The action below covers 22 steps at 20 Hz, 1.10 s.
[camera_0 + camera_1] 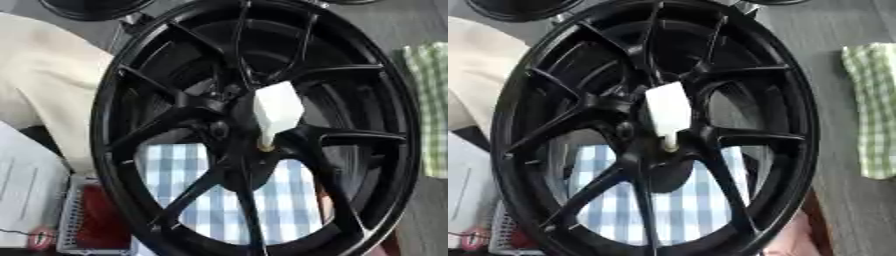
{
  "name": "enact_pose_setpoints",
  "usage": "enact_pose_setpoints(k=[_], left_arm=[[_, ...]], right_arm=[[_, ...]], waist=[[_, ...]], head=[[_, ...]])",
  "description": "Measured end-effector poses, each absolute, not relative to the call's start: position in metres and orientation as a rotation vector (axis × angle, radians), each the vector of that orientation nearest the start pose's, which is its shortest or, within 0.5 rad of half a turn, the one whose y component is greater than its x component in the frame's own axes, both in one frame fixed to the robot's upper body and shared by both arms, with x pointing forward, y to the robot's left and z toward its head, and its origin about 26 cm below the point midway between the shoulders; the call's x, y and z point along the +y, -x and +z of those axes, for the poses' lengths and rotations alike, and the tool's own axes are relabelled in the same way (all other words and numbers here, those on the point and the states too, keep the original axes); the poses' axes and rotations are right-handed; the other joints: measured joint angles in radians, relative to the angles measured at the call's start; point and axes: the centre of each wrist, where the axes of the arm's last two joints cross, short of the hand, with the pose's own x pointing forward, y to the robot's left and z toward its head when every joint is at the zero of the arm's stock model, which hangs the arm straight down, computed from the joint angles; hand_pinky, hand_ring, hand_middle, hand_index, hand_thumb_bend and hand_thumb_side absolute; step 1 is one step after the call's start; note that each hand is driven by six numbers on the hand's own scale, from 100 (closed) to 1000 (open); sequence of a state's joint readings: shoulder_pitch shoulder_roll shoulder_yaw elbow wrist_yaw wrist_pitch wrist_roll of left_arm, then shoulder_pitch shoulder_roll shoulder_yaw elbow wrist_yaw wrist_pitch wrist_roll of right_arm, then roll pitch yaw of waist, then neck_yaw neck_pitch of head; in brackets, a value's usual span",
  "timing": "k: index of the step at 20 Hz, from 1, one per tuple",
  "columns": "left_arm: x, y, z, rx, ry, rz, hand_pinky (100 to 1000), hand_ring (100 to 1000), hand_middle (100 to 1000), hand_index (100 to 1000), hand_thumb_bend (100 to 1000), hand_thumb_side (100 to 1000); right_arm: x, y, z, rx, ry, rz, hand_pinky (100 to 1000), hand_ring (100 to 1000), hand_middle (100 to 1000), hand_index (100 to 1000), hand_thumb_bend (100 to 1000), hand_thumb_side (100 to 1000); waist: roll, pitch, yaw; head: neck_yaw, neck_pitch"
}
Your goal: Pull the pin out of the wheel hub.
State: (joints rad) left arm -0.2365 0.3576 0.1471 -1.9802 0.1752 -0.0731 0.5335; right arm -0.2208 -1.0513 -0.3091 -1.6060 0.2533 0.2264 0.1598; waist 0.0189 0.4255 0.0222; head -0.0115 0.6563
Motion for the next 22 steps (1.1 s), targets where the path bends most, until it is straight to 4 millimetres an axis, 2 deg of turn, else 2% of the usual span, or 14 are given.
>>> enact_pose_setpoints(k=[1, 4, 5, 7, 10, 16, 17, 18, 19, 22], left_arm=[[0.308, -0.293, 0.194, -2.300, -0.406, 0.429, 810, 730, 612, 802, 240, 712], [0.308, -0.293, 0.194, -2.298, -0.403, 0.436, 810, 730, 612, 802, 240, 712], [0.308, -0.293, 0.194, -2.298, -0.403, 0.436, 810, 730, 612, 801, 238, 708], [0.309, -0.293, 0.194, -2.299, -0.406, 0.439, 810, 730, 612, 801, 240, 709], [0.309, -0.293, 0.194, -2.299, -0.406, 0.439, 810, 730, 612, 801, 241, 708], [0.309, -0.293, 0.194, -2.299, -0.406, 0.439, 810, 730, 612, 801, 242, 708], [0.309, -0.293, 0.194, -2.299, -0.406, 0.439, 810, 731, 612, 801, 243, 708], [0.309, -0.293, 0.194, -2.299, -0.406, 0.439, 810, 731, 612, 801, 243, 709], [0.309, -0.293, 0.194, -2.299, -0.406, 0.439, 810, 731, 612, 801, 244, 710], [0.309, -0.293, 0.194, -2.298, -0.405, 0.438, 810, 731, 612, 801, 244, 708]], right_arm=[[-0.486, -0.285, 0.286, -1.409, 1.230, 0.632, 832, 744, 615, 632, 100, 100], [-0.497, -0.284, 0.272, -1.364, 1.224, 0.562, 832, 744, 615, 632, 100, 100], [-0.498, -0.284, 0.270, -1.360, 1.224, 0.551, 887, 859, 879, 817, 217, 275], [-0.504, -0.282, 0.264, -1.340, 1.225, 0.515, 887, 862, 882, 825, 231, 309], [-0.513, -0.280, 0.256, -1.312, 1.235, 0.425, 886, 859, 874, 819, 231, 310], [-0.513, -0.279, 0.255, -1.335, 1.265, 0.353, 877, 849, 847, 803, 221, 302], [-0.513, -0.280, 0.255, -1.336, 1.267, 0.350, 879, 853, 857, 810, 211, 225], [-0.513, -0.280, 0.256, -1.334, 1.268, 0.347, 879, 853, 857, 810, 210, 219], [-0.512, -0.280, 0.256, -1.327, 1.269, 0.347, 880, 855, 862, 812, 195, 153], [-0.509, -0.282, 0.258, -1.320, 1.272, 0.359, 874, 843, 836, 797, 205, 268]], waist=[[0.000, 0.000, 0.000], [-0.001, 0.000, 0.000], [-0.001, -0.001, 0.000], [-0.002, -0.005, -0.001], [-0.002, -0.013, -0.001], [-0.003, -0.015, 0.004], [-0.003, -0.015, 0.005], [-0.003, -0.015, 0.005], [-0.004, -0.015, 0.006], [-0.009, -0.015, 0.012]], head=[[0.000, 0.000], [0.001, -0.001], [0.002, -0.001], [0.006, -0.001], [0.010, -0.002], [0.010, -0.002], [0.010, -0.002], [0.010, -0.002], [0.010, -0.002], [0.009, -0.003]])
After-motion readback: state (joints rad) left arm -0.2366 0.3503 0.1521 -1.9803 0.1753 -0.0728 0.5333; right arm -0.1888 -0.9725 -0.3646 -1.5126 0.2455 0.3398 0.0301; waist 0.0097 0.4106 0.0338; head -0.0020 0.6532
